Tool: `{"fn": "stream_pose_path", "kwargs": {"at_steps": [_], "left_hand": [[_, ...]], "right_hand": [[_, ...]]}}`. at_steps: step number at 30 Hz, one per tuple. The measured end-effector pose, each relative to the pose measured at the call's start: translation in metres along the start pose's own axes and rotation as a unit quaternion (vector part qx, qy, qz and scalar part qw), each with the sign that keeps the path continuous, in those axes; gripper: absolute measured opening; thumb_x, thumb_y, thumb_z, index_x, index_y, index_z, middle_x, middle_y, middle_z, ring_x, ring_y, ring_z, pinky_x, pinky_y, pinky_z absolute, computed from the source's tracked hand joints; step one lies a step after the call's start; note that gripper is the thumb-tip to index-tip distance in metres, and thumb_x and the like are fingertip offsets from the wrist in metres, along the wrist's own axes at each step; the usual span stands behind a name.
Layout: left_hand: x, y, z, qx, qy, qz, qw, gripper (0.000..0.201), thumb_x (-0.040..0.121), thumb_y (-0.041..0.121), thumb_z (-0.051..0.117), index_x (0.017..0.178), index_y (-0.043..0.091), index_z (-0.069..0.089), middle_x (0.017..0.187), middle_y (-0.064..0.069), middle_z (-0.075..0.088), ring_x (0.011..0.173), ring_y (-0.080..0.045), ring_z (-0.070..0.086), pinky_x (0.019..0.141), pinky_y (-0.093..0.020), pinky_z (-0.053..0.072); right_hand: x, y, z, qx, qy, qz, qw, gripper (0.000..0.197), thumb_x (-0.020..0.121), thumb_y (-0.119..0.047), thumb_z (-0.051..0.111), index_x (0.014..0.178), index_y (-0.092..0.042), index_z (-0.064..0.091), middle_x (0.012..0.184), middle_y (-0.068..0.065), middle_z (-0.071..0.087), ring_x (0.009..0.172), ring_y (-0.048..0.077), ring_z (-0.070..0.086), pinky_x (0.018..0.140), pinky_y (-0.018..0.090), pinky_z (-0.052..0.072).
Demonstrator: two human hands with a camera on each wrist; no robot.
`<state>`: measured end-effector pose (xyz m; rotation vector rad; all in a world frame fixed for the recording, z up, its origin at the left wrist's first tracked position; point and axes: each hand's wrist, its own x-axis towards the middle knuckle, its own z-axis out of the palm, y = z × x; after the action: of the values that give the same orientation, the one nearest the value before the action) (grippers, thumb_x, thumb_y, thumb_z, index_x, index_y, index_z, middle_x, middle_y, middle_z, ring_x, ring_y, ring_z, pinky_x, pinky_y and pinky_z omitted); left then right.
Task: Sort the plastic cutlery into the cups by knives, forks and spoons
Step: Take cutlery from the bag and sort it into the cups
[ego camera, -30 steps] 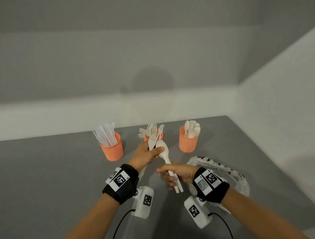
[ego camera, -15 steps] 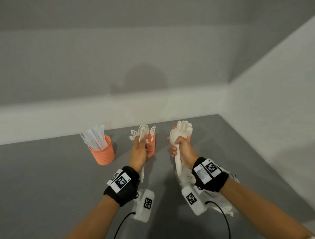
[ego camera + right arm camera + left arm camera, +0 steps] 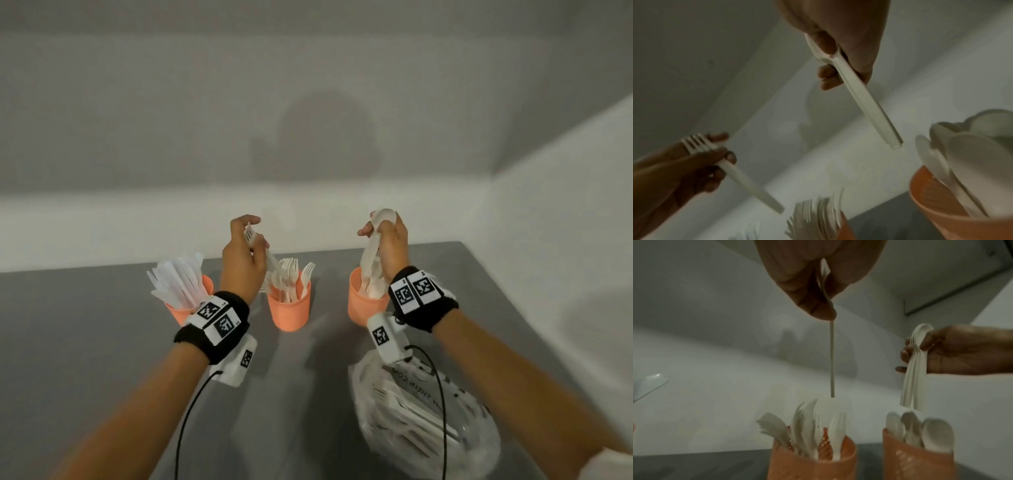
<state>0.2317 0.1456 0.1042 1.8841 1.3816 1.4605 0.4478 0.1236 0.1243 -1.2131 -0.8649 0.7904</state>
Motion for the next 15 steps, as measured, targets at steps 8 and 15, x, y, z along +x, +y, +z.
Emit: {"fn": "stream_pose_path", "kwargs": {"at_steps": [8,15], "left_hand": [[-0.022,-0.040,0.028,0.132,-0.125,0.034,0.983,0.031,0.085,0.016,0.031,0.112,0.031,0.029,0.077,-0.017,0.066,0.062,-0.033,0.059,0.060,-0.039,0.047],[-0.022,-0.055,0.033,0.179,-0.130,0.044,0.974,0.043,0.084,0.031,0.022,0.109,0.010,0.050,0.085,-0.016,0.066,0.075,-0.034,0.061,0.067,-0.033,0.041]], "right_hand": [[0.004,0.057,-0.012,-0.043,0.001,0.051,0.998,0.022,0.068,-0.019,0.033,0.079,-0.018,0.052,0.060,-0.001,0.058,0.076,0.024,0.058,0.084,0.043,0.046],[0.002,0.067,-0.020,-0.135,-0.008,0.011,0.991,0.039,0.084,0.003,0.037,0.087,-0.034,0.049,0.074,0.006,0.061,0.072,0.021,0.064,0.079,0.043,0.053]]}}
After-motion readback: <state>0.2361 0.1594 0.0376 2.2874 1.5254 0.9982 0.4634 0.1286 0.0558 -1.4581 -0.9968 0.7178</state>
